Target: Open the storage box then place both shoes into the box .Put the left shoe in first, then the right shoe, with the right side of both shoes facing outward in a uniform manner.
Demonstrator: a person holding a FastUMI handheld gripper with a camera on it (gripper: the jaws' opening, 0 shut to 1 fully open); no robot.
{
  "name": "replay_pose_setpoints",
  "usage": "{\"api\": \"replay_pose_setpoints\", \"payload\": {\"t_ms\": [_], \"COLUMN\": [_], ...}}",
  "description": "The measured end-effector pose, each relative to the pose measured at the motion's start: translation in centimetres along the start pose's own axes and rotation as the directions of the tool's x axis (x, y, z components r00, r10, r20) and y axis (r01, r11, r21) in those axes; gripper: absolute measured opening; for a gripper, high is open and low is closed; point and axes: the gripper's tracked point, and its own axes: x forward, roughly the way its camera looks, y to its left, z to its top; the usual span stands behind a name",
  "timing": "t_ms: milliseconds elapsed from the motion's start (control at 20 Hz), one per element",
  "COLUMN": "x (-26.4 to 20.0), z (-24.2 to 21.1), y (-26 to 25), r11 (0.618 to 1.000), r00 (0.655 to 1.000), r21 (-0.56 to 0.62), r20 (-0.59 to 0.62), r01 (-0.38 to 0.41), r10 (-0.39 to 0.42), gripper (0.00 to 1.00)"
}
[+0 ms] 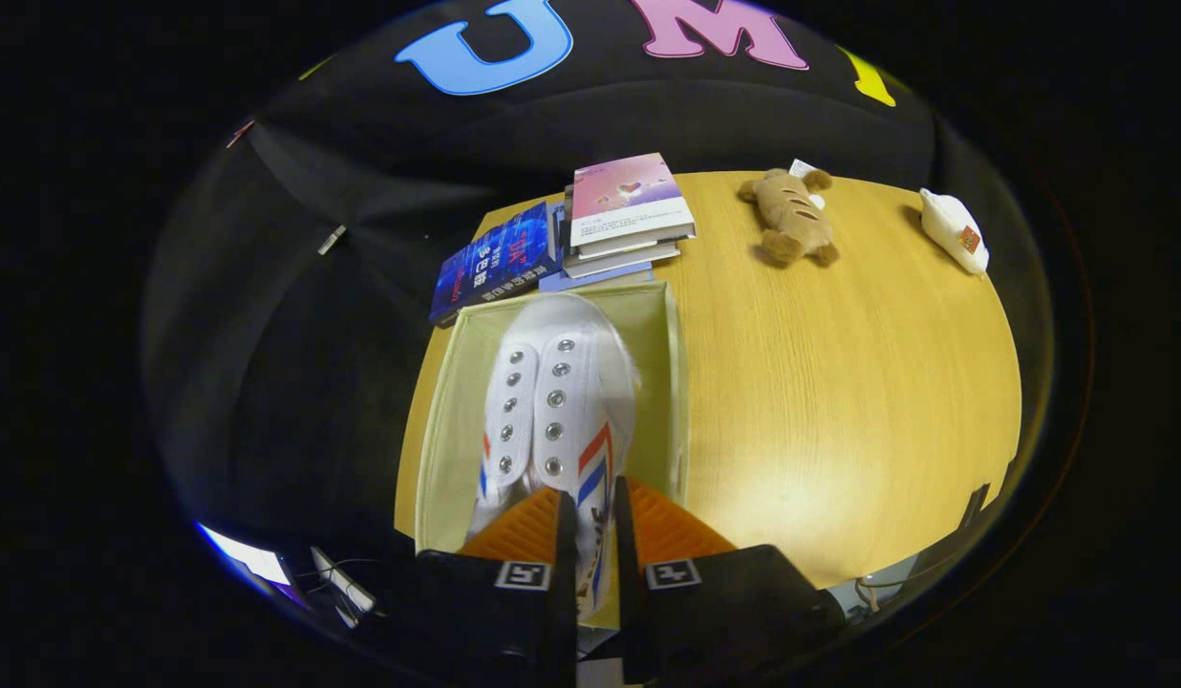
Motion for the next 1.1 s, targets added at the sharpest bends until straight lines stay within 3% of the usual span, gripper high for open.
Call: {"api": "replay_pose_setpoints", "payload": {"t_ms": [50,200,250,300,750,950,1100], "x": [-0.4,-1.3,-1.8,-2.2,-8.8,-14.1,-18.8], "z": [0.7,1.7,2.0,2.1,5.5,9.1,11.8], "y": [0.8,1.4,0.9,0.6,-3.6,-7.0,-9.8], "r11": [1.0,0.998,0.996,0.993,0.977,0.959,0.945], "r00": [0.999,0.996,0.996,0.995,0.956,0.887,0.812], "r21": [0.01,-0.048,-0.087,-0.119,-0.197,-0.243,-0.274], "r20": [0.023,0.074,0.087,0.102,0.293,0.461,0.583], "r01": [-0.024,-0.042,-0.023,-0.006,0.078,0.143,0.177], "r10": [0.024,0.045,0.031,0.019,-0.017,-0.015,0.016], "gripper": [0.39,0.71,0.94,0.99,0.99,0.99,0.99]}}
